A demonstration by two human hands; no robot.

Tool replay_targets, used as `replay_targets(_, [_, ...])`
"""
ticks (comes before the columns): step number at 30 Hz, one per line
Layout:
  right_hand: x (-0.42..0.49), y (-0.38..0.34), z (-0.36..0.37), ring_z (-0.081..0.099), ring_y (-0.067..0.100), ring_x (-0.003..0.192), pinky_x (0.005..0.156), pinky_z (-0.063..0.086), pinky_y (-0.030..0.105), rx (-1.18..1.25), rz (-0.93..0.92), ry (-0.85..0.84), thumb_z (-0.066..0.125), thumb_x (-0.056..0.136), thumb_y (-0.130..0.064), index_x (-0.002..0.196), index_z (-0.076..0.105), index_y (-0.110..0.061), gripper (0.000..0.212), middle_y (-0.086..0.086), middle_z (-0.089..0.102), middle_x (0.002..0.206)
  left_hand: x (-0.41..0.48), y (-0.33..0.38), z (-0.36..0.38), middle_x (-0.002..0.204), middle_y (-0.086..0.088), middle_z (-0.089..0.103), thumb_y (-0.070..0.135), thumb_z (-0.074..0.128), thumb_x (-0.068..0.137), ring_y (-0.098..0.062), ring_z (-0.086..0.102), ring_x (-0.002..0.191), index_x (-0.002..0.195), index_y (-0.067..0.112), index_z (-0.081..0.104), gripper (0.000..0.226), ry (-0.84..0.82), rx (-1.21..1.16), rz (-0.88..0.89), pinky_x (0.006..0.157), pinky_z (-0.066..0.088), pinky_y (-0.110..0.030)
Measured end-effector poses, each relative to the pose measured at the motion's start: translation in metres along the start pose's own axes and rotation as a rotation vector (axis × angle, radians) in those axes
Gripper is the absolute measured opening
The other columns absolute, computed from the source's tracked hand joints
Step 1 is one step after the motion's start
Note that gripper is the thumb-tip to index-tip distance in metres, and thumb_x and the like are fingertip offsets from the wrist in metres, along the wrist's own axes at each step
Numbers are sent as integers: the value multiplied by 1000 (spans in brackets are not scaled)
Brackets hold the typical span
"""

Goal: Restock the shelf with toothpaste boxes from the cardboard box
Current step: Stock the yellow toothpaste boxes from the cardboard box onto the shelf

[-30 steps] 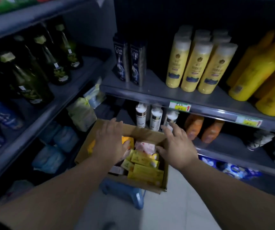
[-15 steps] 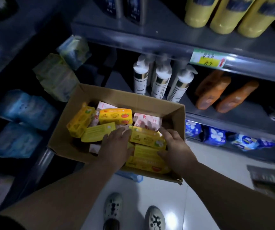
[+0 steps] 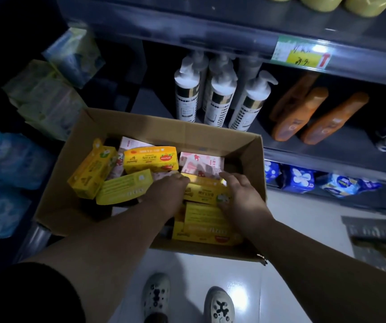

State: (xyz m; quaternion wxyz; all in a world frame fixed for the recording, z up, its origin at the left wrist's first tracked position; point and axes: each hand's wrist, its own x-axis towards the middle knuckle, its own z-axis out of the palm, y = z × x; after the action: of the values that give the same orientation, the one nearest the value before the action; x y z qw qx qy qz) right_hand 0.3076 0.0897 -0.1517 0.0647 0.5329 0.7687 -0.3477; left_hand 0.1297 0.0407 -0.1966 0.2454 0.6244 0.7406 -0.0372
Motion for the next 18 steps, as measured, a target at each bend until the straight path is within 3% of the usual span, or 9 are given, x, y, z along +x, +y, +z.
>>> replay_targets(3, [0, -1, 0, 41, 22, 132, 104, 37, 32, 20, -3, 8, 58, 95, -22, 148, 29, -31, 61, -3, 27, 154, -2, -2, -2, 136, -5, 48, 7, 60, 85, -25, 52, 119, 132, 19, 48, 50, -17, 21, 24, 90, 49, -40])
replay_targets(8, [4, 1, 0, 42, 22, 131, 104, 35, 30, 141, 3, 108, 66, 89, -39, 148, 29, -29, 71, 2, 33, 151, -21, -23, -22, 139, -2, 47, 15, 65, 84, -24, 54, 117, 136, 17, 47, 55, 139, -74, 35, 89, 48, -33])
replay_targets(12, [10, -9, -7, 49, 14, 124, 103, 41, 32, 513, 151, 39, 76, 81, -40, 153, 17, -25, 95, -5, 48, 137, -40, -35, -30, 116, -14, 64, 11, 75, 65, -34, 67, 91, 113, 5, 65, 49, 355, -175, 130, 70, 56, -37])
replay_targets(15, [18, -11, -7, 66, 22, 106, 85, 57, 36, 832, 215, -73, 76, 83, -19, 138, 44, -16, 64, 4, 63, 124, -49, -37, -32, 108, -13, 66, 15, 71, 61, -32, 69, 83, 106, 7, 67, 46, 411, -217, 151, 64, 59, -40])
replay_targets(18, [18, -13, -10, 69, 23, 99, 79, 58, 30, 882, 186, -166, 72, 85, -10, 124, 54, -16, 43, 9, 68, 113, -52, -41, -35, 123, -3, 58, 20, 83, 66, -28, 63, 100, 115, 16, 63, 53, 378, -268, 104, 82, 52, -38])
